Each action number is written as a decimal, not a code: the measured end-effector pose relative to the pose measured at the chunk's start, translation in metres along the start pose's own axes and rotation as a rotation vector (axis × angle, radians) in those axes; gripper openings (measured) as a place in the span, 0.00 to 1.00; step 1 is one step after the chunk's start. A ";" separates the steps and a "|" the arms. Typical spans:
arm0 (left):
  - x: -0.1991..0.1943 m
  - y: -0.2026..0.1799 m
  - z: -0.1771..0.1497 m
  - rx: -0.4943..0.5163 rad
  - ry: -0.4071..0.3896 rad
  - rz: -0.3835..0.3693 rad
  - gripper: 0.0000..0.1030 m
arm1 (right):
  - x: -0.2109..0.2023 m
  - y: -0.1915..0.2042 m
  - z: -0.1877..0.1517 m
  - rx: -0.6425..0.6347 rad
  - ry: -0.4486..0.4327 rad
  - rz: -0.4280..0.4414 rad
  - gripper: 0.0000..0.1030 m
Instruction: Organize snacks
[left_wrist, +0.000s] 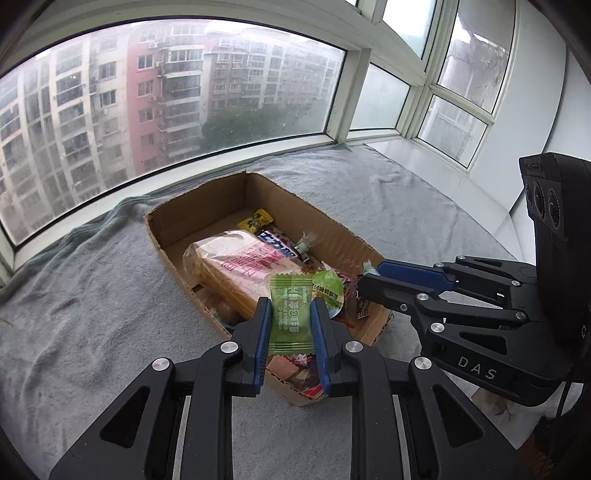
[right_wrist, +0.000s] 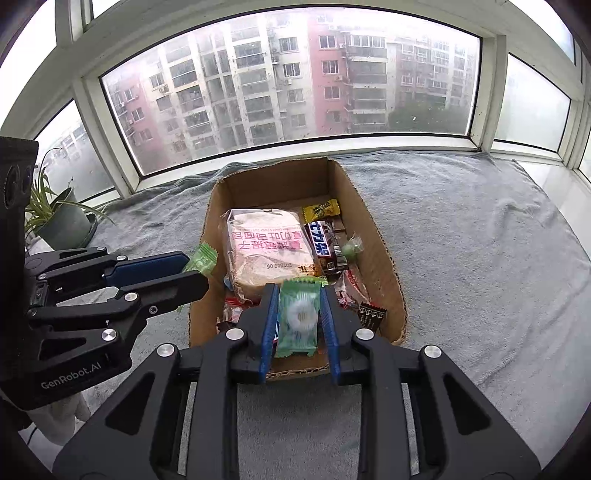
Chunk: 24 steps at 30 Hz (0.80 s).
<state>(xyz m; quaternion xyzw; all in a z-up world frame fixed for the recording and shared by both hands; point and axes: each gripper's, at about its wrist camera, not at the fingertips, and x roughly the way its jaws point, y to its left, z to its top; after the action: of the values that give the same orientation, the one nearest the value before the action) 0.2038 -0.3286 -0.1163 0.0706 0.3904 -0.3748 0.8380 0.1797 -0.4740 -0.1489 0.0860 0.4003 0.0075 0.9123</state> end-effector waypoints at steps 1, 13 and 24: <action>0.000 -0.001 0.001 0.004 -0.001 0.003 0.20 | 0.000 -0.001 0.000 0.003 0.000 0.000 0.25; -0.006 -0.003 0.004 -0.004 -0.005 0.014 0.31 | -0.014 -0.004 -0.004 0.018 -0.016 -0.014 0.46; -0.032 -0.002 -0.001 -0.019 -0.046 0.019 0.42 | -0.045 0.008 -0.010 0.025 -0.058 -0.010 0.64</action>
<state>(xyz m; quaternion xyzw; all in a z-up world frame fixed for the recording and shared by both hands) 0.1886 -0.3106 -0.0940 0.0578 0.3738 -0.3647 0.8509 0.1417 -0.4685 -0.1215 0.0956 0.3742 -0.0045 0.9224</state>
